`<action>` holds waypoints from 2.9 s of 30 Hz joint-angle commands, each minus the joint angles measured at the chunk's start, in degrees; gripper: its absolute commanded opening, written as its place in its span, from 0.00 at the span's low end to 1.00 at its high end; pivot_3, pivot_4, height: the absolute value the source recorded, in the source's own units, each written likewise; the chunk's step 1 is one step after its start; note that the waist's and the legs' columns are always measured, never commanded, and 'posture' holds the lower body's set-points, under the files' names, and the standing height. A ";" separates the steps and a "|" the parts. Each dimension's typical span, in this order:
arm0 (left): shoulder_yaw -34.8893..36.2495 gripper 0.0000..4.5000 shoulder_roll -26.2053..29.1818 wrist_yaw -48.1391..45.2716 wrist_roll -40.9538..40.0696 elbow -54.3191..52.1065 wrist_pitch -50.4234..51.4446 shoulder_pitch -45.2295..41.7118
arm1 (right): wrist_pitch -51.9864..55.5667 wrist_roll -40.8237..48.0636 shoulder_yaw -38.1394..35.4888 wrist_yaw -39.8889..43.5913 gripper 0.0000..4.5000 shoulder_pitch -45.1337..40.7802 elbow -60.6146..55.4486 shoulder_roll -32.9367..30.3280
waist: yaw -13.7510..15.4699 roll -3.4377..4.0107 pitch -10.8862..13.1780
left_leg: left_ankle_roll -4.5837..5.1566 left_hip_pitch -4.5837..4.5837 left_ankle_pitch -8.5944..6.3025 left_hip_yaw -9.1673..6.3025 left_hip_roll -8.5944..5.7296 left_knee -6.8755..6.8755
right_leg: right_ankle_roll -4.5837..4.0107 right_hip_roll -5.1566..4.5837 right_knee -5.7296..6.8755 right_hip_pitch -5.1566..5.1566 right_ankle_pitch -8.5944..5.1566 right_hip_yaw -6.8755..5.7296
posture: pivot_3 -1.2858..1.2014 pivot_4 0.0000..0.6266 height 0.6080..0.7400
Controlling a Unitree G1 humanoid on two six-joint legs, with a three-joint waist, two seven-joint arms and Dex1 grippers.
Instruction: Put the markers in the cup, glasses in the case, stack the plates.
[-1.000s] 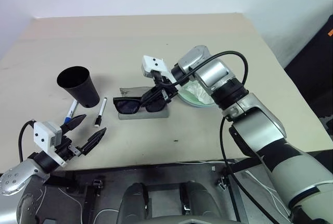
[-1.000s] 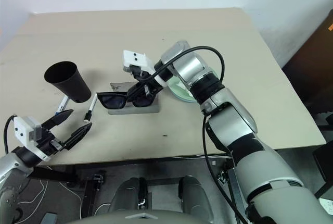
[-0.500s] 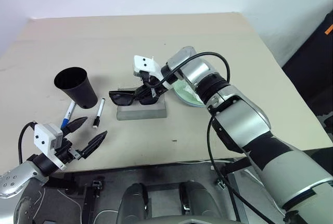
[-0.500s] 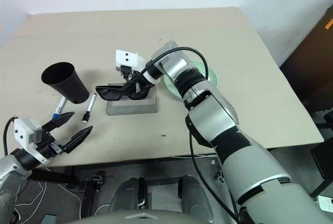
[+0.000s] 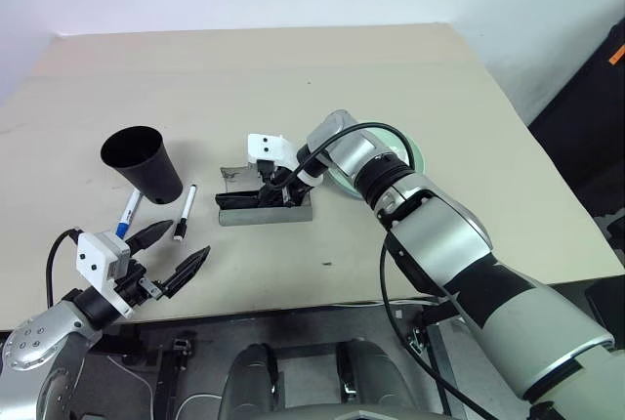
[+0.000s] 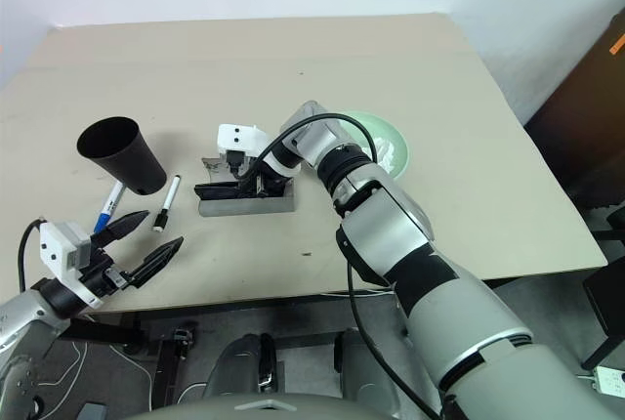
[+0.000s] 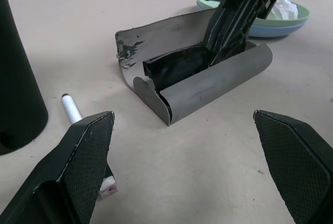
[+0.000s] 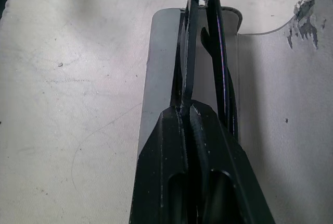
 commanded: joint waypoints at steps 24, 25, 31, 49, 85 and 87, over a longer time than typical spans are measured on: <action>-0.34 1.00 -0.18 -0.16 1.41 1.41 -1.16 -3.39 | 3.71 7.92 -20.35 -22.22 0.69 -6.52 1.50 -0.88 | -0.01 0.00 0.00 | 0.01 0.00 0.01 0.01 -0.01 0.00 | 0.11 0.02 0.00 0.00 0.06 0.00 | 0.52 0.24 0.89; -0.31 1.00 -0.18 -0.24 1.51 1.54 -1.32 -3.34 | 3.56 7.86 -20.84 -24.21 0.60 -6.31 1.83 -0.79 | -0.01 -0.01 0.00 | 0.01 0.00 0.01 0.01 -0.01 0.01 | 0.10 0.02 0.00 0.00 0.05 0.00 | 0.52 0.24 0.89; -0.21 1.00 -0.24 -0.38 1.66 2.16 -2.10 -3.29 | 0.54 6.97 -22.24 -32.22 0.15 -5.04 2.75 0.04 | -0.04 0.00 0.00 | 0.02 -0.01 0.02 0.00 -0.02 0.00 | 0.12 0.02 0.00 0.00 0.07 0.00 | 0.52 0.24 0.89; -0.38 1.00 -0.78 0.29 2.11 2.14 -2.92 -2.93 | 2.19 5.35 -21.85 -36.50 0.34 -1.57 4.18 1.36 | -0.86 0.00 0.00 | 0.04 -0.01 0.03 0.00 -0.03 0.02 | 0.20 0.13 0.01 0.03 0.11 0.00 | 0.52 0.24 0.89; 9.90 1.00 -1.60 4.97 -2.72 -2.67 -0.98 2.88 | 15.19 13.37 -11.86 -5.02 0.01 24.25 -45.55 -3.77 | -1.15 -0.04 -0.03 | 0.02 0.04 0.04 -0.05 -0.03 0.05 | 0.22 0.16 0.09 0.09 0.12 -0.04 | 0.52 0.24 0.89; 11.46 1.00 -1.66 5.69 -4.65 -4.09 0.19 3.84 | 15.15 15.35 -12.23 -4.48 0.01 24.93 -47.66 -4.76 | -1.17 -0.05 -0.03 | 0.03 0.04 0.04 -0.06 -0.03 0.05 | 0.23 0.17 0.09 0.09 0.12 -0.05 | 0.52 0.24 0.89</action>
